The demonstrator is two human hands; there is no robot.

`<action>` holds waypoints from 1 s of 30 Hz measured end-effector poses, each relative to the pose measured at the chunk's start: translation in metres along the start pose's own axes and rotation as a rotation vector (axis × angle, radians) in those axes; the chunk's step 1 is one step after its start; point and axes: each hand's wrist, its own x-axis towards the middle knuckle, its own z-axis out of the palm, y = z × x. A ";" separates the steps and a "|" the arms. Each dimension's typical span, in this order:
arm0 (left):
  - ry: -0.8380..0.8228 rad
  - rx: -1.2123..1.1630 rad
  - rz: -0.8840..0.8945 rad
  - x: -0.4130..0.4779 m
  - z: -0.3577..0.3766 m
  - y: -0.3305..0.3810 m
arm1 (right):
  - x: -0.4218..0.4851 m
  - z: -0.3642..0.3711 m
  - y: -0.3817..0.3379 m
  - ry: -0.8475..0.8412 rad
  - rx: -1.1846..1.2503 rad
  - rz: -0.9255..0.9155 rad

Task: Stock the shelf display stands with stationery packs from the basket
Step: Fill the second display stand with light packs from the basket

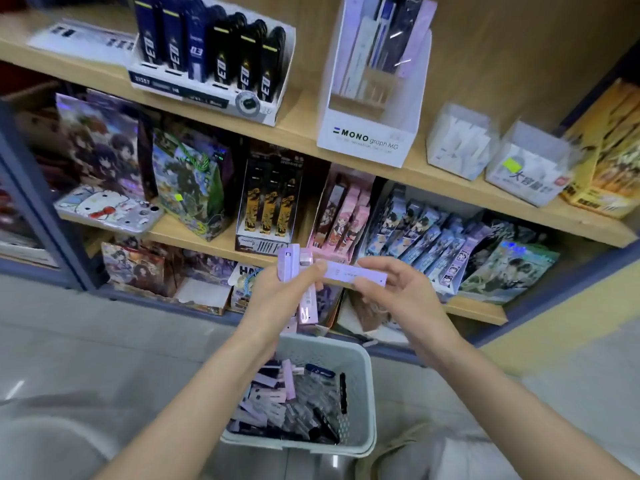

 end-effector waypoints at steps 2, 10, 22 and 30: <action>-0.014 0.010 0.063 0.003 0.005 0.013 | 0.006 -0.007 -0.018 0.064 0.101 -0.008; -0.037 0.065 0.306 0.023 0.007 0.084 | 0.056 -0.033 -0.116 0.315 0.026 -0.421; 0.039 -0.061 0.358 0.056 -0.017 0.112 | 0.177 -0.015 -0.191 0.427 -0.311 -0.665; 0.026 -0.086 0.327 0.065 -0.022 0.109 | 0.203 -0.004 -0.180 0.253 -0.588 -0.567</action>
